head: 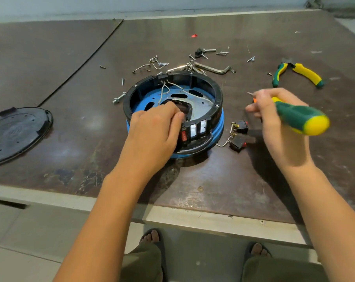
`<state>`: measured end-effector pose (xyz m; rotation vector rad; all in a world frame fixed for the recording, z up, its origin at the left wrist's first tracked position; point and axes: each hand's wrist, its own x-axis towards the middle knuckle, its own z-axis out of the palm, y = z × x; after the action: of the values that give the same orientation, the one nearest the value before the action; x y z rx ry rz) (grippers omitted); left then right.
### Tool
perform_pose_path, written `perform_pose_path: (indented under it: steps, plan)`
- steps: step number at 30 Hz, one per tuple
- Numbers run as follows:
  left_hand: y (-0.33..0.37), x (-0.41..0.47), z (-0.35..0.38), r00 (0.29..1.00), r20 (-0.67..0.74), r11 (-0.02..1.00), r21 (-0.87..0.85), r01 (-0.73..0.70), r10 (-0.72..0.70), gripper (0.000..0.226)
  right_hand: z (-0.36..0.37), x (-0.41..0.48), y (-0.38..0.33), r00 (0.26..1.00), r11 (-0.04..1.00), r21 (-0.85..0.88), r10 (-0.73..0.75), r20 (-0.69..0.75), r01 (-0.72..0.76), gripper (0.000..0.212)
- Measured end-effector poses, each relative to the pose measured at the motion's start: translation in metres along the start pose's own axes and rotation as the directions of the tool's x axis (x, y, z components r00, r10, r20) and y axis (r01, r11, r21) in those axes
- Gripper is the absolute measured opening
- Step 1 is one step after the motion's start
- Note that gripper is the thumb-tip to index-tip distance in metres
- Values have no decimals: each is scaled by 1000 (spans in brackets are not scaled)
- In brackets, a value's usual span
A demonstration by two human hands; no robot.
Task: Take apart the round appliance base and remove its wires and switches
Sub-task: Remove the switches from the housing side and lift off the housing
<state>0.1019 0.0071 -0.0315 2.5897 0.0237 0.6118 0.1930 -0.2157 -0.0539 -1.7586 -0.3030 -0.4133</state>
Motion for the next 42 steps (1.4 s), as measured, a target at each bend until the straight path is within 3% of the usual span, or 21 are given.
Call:
perform_pose_path:
  steps: [3, 6, 8, 12, 16, 20, 27, 32, 42]
  plan:
    - [-6, -1, -7, 995, 92, 995, -91, -42, 50, 24, 0, -1, -8, 999, 986, 167, 28, 16, -30, 24]
    - [-10, -1, -7, 991, 113, 997, -17, -76, 77, 36, 4, -4, -16, 997, 947, 317, 20, 76, -43, 17]
    - [-10, 0, -7, 989, 129, 997, 28, -76, 71, 44, 6, -4, -21, 988, 898, 432, 17, 154, -83, 15]
    - [-10, 0, -5, 989, 127, 994, 68, -88, 79, 38, 0, -2, -28, 934, 784, 597, -66, 351, -169, 9]
    - [-12, 1, -5, 988, 130, 994, 58, -90, 82, 39, -6, -1, -25, 845, 762, 574, -66, 530, -300, 7]
    - [-12, 2, -7, 985, 144, 995, 24, -96, 91, 40, -7, -3, -21, 792, 745, 564, -81, 606, -356, 4]
    - [-15, 3, -8, 982, 158, 994, -9, -105, 105, 37, -11, 0, -17, 816, 759, 562, -71, 573, -328, 11]
    - [-14, 3, -10, 980, 166, 994, -19, -107, 109, 41, -12, -2, -16, 813, 773, 532, -35, 581, -347, 29]
    - [-14, 3, -12, 976, 175, 990, -74, -120, 132, 41, -3, -2, -18, 826, 757, 520, 46, 561, -396, 21]
